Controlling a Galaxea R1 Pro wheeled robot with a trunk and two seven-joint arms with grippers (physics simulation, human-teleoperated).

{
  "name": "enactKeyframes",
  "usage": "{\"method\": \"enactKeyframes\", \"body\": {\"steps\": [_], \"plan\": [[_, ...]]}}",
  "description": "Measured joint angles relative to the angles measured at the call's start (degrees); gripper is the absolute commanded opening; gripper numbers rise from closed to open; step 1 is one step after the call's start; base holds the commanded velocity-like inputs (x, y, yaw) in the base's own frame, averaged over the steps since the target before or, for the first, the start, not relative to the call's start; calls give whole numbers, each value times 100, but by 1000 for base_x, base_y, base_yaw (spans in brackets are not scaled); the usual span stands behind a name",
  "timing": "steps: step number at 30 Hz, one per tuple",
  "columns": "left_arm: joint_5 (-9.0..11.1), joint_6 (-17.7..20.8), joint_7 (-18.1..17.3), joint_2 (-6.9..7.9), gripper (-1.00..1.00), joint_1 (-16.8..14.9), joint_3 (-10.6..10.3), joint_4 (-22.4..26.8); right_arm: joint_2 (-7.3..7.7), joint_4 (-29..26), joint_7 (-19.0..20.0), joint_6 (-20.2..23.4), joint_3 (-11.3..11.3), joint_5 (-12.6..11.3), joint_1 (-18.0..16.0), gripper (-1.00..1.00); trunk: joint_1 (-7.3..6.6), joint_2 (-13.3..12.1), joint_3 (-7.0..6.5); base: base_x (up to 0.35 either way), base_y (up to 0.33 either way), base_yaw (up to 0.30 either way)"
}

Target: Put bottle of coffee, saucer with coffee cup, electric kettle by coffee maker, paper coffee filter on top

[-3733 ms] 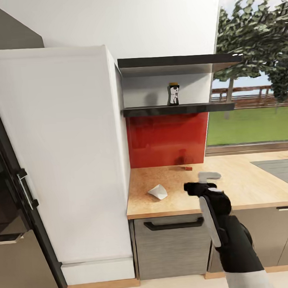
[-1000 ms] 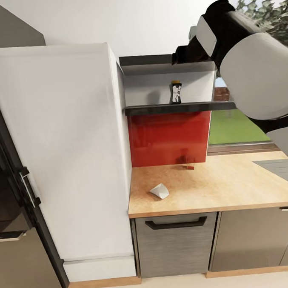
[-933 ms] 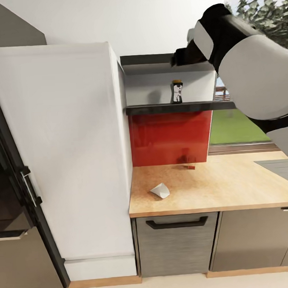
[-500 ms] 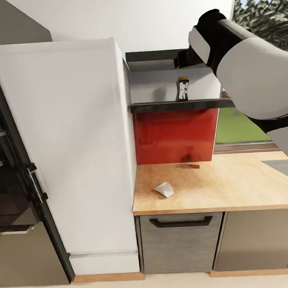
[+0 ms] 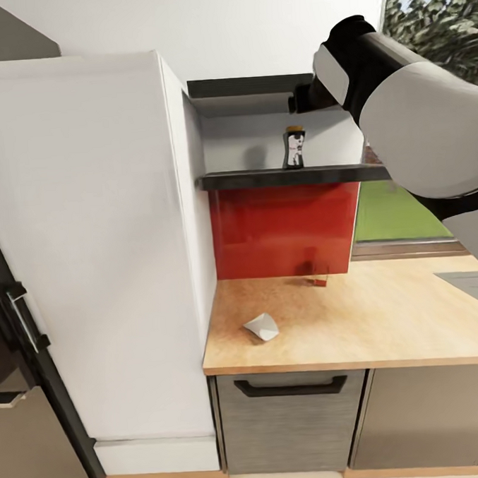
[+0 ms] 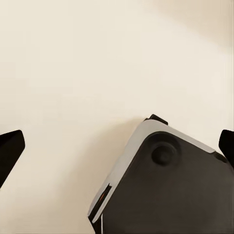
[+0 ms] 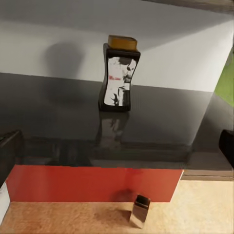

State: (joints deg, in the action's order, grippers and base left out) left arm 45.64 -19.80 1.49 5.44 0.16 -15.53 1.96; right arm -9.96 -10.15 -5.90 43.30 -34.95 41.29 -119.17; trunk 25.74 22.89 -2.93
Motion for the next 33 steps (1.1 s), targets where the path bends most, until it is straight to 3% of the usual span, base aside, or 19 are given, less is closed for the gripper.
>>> {"method": "enactKeyframes", "body": {"steps": [9, 25, 33], "plan": [[-5, 12, -2, -5, 100, 0, -3, -5, -1, 9, -12, 4, -10, -366, 0, 100, 2, -2, 25, 246, -79, 74], [-4, 34, -3, -1, 100, 0, -8, -17, 0, 7, -188, 0, -9, -391, 0, 100, 3, -1, 38, 15, -8, 14], [-16, 523, 2, 45, 100, 0, -22, -183, 0, 9, -473, -7, -10, -392, -1, 100, 3, 0, 40, 1, 0, 0]]}}
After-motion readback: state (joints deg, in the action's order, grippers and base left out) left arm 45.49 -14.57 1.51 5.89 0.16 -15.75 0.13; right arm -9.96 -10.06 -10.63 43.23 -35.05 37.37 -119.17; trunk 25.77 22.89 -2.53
